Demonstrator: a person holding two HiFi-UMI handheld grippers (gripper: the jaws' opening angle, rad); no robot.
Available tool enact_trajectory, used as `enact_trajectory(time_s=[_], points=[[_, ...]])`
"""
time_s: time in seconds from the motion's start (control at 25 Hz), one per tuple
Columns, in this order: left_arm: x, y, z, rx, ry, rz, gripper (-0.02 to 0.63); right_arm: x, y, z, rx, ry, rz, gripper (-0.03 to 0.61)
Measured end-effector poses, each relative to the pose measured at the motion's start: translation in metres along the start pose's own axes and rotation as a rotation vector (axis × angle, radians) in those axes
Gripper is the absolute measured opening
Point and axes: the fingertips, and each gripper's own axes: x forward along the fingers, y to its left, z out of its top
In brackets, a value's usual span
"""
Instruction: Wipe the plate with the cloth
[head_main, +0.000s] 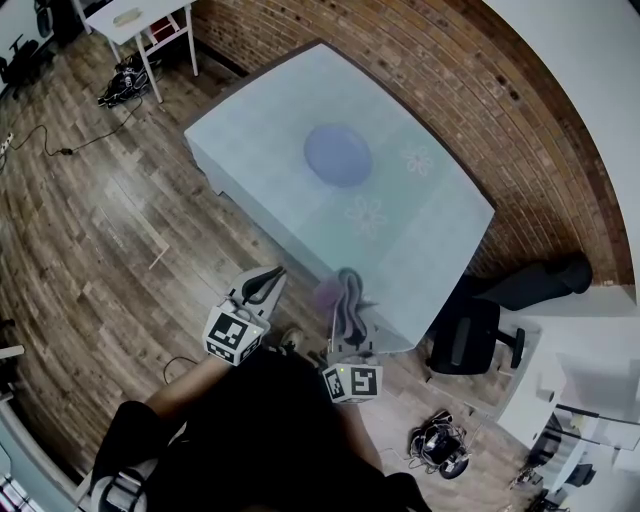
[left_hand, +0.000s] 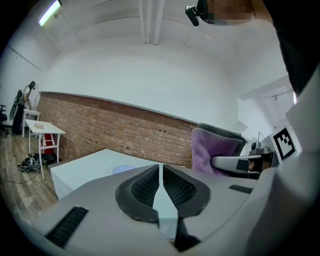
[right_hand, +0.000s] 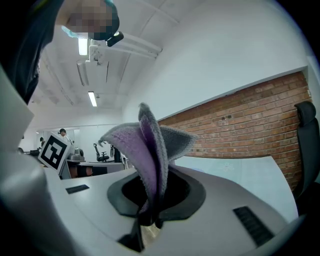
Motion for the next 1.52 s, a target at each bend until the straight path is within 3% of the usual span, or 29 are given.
enact_trajectory(time_s=[0.68, 1.08, 1.52], points=[[-0.02, 0.051, -0.004, -0.043, -0.002, -0.02, 0.049, 0.038, 0.053, -0.013, -0.04, 0.051, -0.008, 0.06], [0.015, 0.08, -0.008, -0.044, 0.033, 0.003, 0.049, 0.086, 0.029, -0.02, -0.021, 0.061, 0.012, 0.06], [0.116, 0.111, 0.011, -0.056, 0.061, 0.029, 0.049, 0.166, -0.046, 0.006, 0.0, 0.052, 0.044, 0.06]])
